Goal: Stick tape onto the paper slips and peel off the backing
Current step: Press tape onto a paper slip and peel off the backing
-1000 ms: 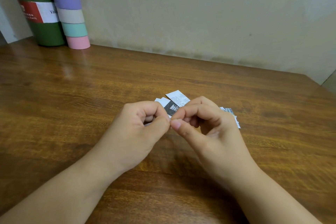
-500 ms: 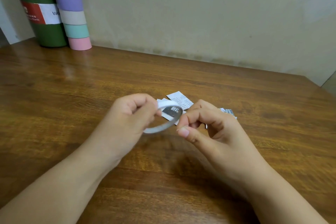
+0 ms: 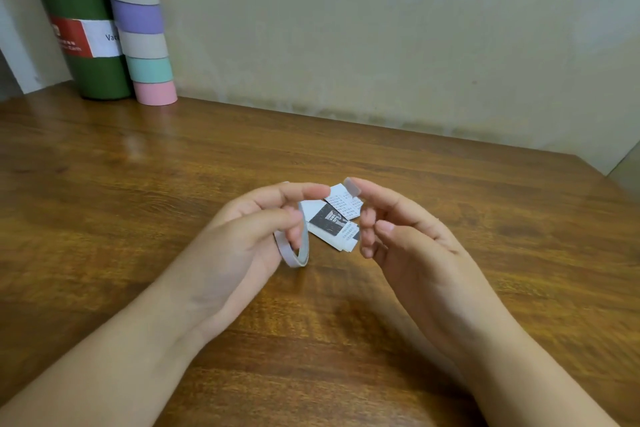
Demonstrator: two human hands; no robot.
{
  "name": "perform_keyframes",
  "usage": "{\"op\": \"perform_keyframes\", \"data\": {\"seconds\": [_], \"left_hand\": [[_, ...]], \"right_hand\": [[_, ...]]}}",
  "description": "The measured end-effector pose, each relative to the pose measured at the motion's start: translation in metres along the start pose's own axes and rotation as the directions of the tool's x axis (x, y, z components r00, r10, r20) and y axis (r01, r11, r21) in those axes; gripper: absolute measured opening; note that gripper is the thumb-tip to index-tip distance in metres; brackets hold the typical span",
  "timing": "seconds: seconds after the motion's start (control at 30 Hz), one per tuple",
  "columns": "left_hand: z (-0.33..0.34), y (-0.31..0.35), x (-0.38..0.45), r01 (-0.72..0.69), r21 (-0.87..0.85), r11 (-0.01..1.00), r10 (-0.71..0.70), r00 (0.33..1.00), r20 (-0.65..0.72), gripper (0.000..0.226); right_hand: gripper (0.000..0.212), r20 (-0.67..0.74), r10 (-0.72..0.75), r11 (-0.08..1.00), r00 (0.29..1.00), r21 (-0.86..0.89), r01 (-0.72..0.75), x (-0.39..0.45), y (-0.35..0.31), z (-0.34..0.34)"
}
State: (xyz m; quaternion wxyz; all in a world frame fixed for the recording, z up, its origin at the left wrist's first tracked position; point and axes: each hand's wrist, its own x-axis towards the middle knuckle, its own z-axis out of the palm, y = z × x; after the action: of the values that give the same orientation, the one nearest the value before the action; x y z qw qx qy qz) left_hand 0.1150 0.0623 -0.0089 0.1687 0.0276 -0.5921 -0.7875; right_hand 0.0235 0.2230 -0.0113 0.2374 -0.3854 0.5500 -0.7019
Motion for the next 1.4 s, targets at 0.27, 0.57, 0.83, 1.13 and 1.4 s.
{"op": "perform_keyframes", "data": {"seconds": [0.27,0.57,0.83,1.13,1.4], "left_hand": [[0.001,0.003,-0.003,0.07,-0.164,0.984,-0.041,0.984,0.172,0.052],[0.002,0.004,-0.004,0.029,-0.049,0.998,-0.019,0.98,0.199,0.067],[-0.002,0.002,-0.005,0.102,-0.155,0.983,-0.082,0.988,0.133,0.044],[0.003,0.004,-0.004,0.129,-0.147,0.981,-0.126,0.992,0.031,0.022],[0.004,0.005,-0.002,0.123,-0.159,0.98,-0.125,0.992,-0.002,0.021]], "right_hand": [[0.049,0.095,0.001,0.996,0.995,-0.094,0.008,-0.004,-0.001,0.005],[0.055,0.108,-0.004,0.964,0.994,-0.263,0.032,-0.006,-0.004,0.008],[0.056,0.107,-0.048,0.856,0.993,-0.508,0.097,-0.007,-0.003,0.008],[0.062,0.191,-0.162,0.637,0.968,-0.729,0.25,-0.004,0.005,0.006],[0.063,0.204,-0.193,0.553,0.96,-0.786,0.278,-0.003,0.007,0.004]]}}
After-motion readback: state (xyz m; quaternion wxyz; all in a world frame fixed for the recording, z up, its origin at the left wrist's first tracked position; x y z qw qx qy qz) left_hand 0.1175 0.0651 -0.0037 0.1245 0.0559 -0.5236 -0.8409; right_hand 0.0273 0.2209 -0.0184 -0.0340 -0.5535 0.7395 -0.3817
